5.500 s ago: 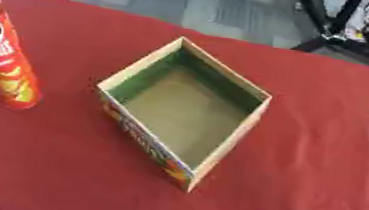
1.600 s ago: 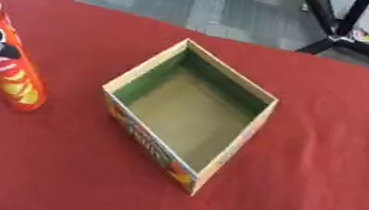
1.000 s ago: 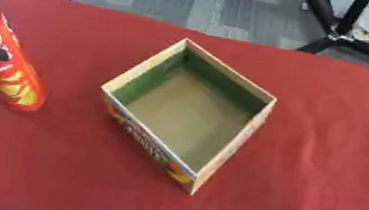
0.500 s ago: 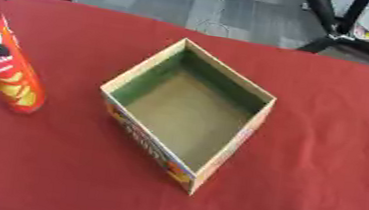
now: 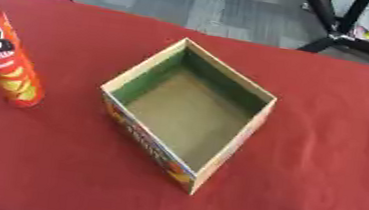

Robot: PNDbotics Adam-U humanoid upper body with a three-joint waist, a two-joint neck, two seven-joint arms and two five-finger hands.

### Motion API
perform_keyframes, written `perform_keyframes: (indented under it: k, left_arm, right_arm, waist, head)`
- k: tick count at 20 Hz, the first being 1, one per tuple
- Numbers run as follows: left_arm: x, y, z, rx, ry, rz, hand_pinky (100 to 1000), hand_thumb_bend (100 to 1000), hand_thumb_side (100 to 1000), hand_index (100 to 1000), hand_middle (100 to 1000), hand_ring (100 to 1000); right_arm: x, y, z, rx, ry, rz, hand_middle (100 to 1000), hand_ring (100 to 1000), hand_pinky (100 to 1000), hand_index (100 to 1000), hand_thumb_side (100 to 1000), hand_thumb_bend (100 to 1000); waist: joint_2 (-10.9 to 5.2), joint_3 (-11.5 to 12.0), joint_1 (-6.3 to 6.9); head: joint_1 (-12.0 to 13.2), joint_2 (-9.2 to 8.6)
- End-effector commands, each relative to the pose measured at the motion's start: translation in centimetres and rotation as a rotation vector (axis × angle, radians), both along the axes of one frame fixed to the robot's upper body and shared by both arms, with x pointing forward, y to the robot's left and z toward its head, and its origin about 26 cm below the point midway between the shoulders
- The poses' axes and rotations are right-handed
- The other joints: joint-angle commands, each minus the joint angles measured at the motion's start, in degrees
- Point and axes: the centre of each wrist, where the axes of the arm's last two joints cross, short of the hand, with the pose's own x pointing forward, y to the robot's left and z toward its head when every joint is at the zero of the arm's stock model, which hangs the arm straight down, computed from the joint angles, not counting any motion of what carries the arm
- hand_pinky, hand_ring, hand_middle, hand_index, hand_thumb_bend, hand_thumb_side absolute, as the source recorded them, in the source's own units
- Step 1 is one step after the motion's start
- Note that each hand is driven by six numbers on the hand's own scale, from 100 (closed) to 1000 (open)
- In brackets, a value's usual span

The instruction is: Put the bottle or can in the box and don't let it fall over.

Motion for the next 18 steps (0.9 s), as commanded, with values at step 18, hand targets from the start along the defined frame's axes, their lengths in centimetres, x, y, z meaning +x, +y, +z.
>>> perform_keyframes:
  k: [18]
  left_arm:
    - [-2.4, -4.5, 8.2, -0.166, -0.222, -0.188, 320, 272, 100, 107, 253, 309]
  right_arm:
    - [-0.2, -0.3, 1.0, -0.013, -0.026, -0.007, 734, 724, 558, 661, 572, 100]
  waist:
    - [-1.93, 0.4, 0.58]
  head:
    - [-0.8, 0.87]
